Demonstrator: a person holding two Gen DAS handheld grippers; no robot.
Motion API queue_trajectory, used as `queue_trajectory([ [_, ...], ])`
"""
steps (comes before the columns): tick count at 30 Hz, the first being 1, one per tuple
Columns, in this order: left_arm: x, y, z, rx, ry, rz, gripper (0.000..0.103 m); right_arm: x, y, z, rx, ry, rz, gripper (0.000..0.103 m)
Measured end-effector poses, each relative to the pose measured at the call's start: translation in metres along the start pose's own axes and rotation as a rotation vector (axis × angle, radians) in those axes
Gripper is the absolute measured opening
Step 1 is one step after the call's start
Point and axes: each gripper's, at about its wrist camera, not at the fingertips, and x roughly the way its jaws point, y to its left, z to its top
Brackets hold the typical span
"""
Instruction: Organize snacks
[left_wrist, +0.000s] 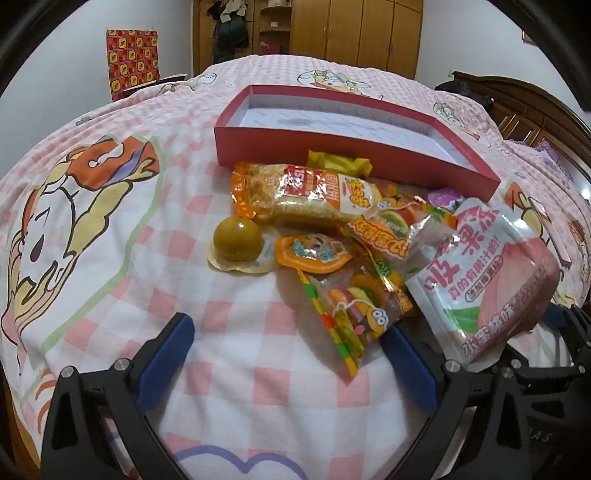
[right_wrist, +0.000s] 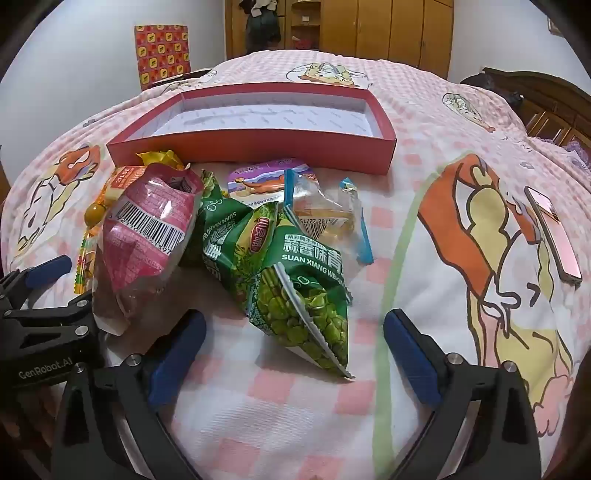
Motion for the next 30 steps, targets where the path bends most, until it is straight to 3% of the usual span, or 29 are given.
queue_trajectory([
  [30,-0.0005,-0.0004,-0.0002,0.007,-0.005,0.007,0.103,0.0003,0.0006,-0.0007,0.000,-0.003,-0.002,0.099],
])
